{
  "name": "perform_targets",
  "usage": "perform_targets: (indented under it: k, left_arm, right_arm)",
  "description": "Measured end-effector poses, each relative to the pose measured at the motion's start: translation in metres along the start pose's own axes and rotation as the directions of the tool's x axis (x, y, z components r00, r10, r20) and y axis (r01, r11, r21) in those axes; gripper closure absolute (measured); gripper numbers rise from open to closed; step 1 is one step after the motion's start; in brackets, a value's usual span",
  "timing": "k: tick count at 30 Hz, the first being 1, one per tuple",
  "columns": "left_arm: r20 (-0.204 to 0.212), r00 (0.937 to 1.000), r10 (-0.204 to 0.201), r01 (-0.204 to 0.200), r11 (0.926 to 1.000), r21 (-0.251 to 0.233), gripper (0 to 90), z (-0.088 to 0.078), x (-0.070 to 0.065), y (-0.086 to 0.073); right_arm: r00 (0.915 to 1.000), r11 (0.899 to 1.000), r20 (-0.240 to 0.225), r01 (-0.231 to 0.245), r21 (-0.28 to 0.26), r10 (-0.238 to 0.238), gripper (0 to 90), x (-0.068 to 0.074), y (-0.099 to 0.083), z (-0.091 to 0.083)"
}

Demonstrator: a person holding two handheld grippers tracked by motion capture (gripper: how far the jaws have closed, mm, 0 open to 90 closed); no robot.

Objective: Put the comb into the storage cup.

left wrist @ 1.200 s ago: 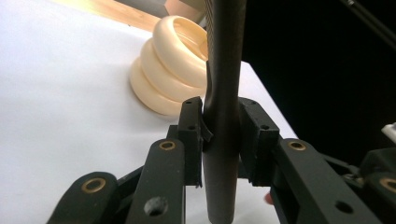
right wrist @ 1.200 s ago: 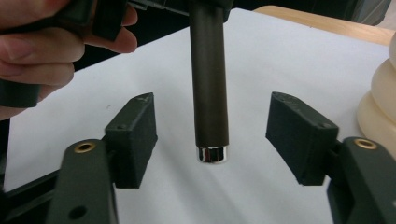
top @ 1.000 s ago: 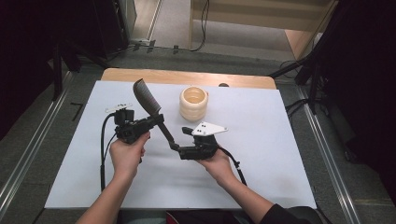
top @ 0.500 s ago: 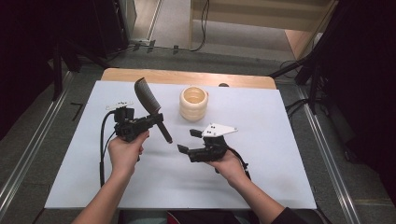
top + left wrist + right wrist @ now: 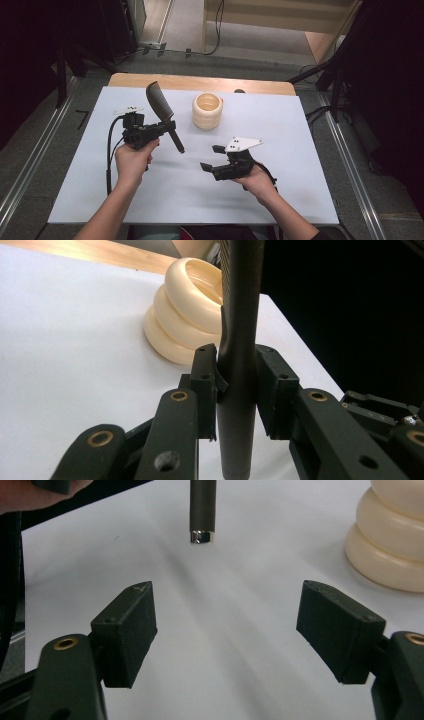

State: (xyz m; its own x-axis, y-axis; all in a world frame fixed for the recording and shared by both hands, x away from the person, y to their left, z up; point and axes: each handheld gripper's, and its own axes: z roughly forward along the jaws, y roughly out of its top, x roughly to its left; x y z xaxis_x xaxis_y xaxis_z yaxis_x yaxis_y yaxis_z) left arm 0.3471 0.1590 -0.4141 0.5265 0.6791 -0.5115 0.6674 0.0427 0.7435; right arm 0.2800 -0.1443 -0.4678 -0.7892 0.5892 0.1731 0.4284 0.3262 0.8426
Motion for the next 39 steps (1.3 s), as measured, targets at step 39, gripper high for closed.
perform_targets:
  k: [39]
  left_arm:
    - [0.109, 0.992, 0.063, -0.071, 0.9947, 0.074, 73.1, 0.003, 0.003, 0.01]
  right_arm:
    - [0.9938, 0.992, 0.083, -0.082, 0.097, 0.074, 22.2, -0.022, -0.049, -0.067]
